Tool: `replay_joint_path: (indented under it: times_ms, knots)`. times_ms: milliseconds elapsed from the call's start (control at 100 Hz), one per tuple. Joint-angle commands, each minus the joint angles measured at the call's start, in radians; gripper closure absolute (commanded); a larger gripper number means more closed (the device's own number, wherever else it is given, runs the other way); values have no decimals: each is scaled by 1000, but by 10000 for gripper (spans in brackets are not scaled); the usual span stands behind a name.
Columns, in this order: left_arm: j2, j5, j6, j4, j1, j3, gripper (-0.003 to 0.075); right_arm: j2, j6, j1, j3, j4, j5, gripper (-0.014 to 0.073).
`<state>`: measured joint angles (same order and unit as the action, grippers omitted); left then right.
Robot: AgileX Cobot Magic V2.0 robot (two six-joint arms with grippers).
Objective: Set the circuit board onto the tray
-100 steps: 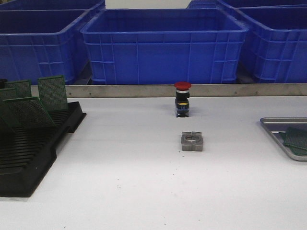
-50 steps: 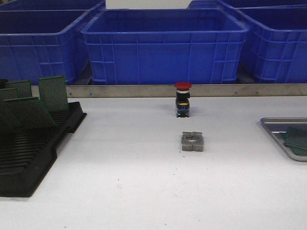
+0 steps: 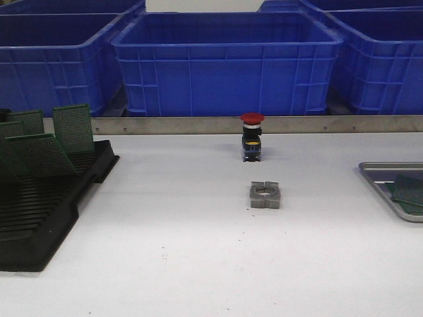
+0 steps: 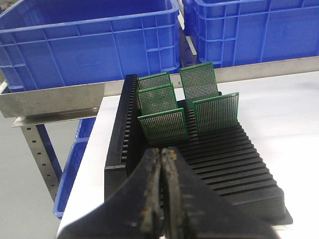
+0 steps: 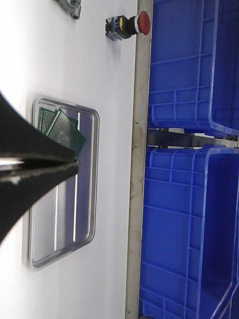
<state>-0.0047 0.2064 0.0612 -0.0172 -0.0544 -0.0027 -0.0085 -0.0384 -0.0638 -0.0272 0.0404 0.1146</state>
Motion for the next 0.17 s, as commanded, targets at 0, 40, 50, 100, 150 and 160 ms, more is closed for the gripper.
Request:
replay_joint_path:
  times_ms: [0, 40, 50, 100, 150, 160]
  knots:
    - [-33, -78, -9, 1, 1, 28, 737, -21, 0, -6, -2, 14, -77, 653]
    - [-33, -78, -9, 1, 1, 28, 737, -21, 0, -6, -2, 14, -77, 653]
    - [-33, -78, -9, 1, 1, 28, 737, -21, 0, -6, -2, 14, -77, 653]
    - [-33, -78, -9, 1, 1, 28, 737, -21, 0, -6, -2, 14, -77, 653]
    - [-33, -78, -9, 1, 1, 28, 737, -21, 0, -6, -2, 14, -77, 653]
    - [-33, -78, -9, 1, 1, 28, 737, -21, 0, -6, -2, 14, -77, 653]
